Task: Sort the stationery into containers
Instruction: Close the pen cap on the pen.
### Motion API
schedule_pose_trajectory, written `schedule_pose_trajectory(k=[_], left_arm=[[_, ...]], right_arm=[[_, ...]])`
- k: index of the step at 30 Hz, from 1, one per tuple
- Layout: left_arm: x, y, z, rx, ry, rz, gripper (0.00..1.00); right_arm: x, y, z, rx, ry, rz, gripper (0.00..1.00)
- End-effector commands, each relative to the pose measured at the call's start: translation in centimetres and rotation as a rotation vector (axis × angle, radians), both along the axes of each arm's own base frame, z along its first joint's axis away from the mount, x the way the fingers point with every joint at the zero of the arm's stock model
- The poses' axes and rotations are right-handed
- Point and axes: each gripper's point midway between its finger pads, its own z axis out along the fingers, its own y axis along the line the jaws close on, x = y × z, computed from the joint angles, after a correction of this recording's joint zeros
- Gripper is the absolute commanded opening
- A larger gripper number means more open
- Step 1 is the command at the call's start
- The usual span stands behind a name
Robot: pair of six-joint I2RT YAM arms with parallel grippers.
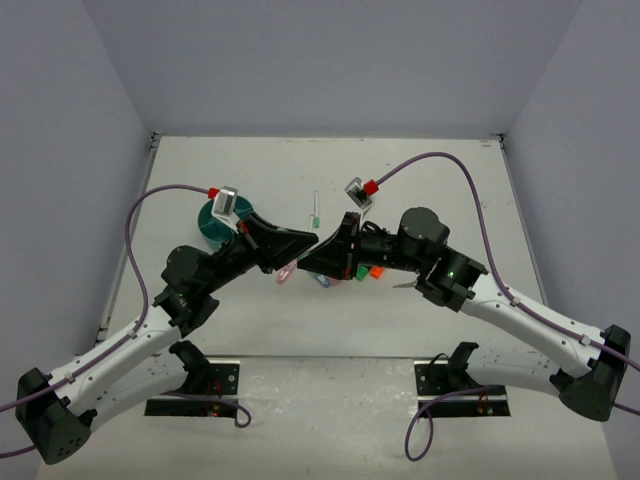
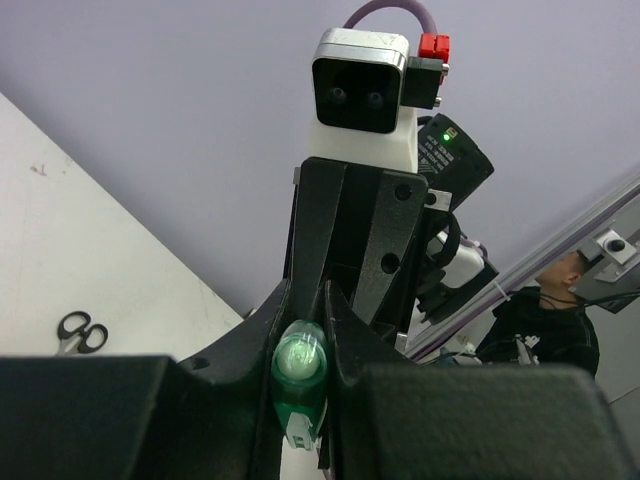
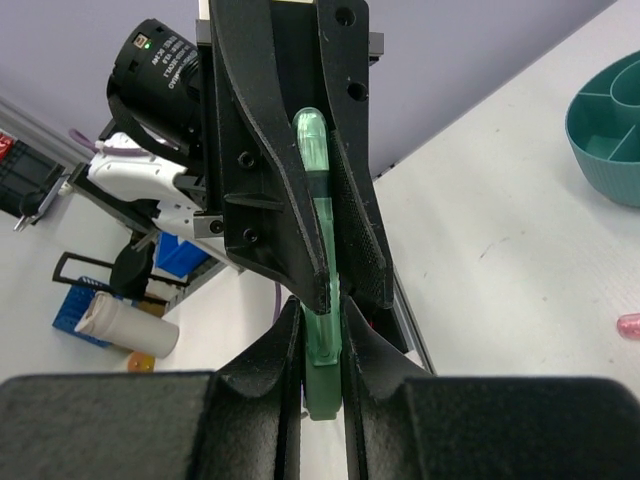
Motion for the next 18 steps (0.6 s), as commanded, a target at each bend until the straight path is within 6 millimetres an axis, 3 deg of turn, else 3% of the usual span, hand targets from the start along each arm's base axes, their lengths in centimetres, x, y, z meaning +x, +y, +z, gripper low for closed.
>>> schedule_pose_trajectory(k=[1, 4, 5, 7, 11, 14, 16, 18], left_arm=[[-0.8, -1.1, -2.5, 0.064, 0.006, -0.065, 0.0], [-1.0, -1.2, -2.4, 0.076, -0.01, -0.073, 0.0], [-0.8, -1.1, -2.1, 0.094, -0.019, -0.057, 0.07], [0.1, -0.7, -1.5, 0.147, -0.028, 0.009, 0.49], [1.3, 1.4, 0.8, 0.215, -0.073, 0.156, 0.77], [1.6, 2.4, 2.0, 0.242, -0.106, 0.221, 0.87], [1.8, 3.1, 3.0, 0.24, -0.119, 0.255, 1.0], [1.6, 3.5, 4.0, 0.234, -0.147, 0.268, 1.0]], right_arm=[[1.0, 0.3, 7.7, 0.195, -0.105, -0.045, 0.0], [1.1, 0.5, 7.3, 0.178, -0.128, -0.042, 0.0], [1.1, 0.4, 6.6, 0.169, -0.142, -0.037, 0.0], [0.7, 0.2, 5.2, 0.155, -0.147, -0.025, 0.0], [0.0, -0.3, 3.2, 0.14, -0.149, -0.01, 0.0], [-0.4, -0.8, 2.8, 0.139, -0.153, -0.009, 0.0], [-0.4, -1.1, 2.6, 0.131, -0.156, -0.014, 0.0], [-0.5, -1.3, 2.4, 0.126, -0.158, -0.018, 0.0]])
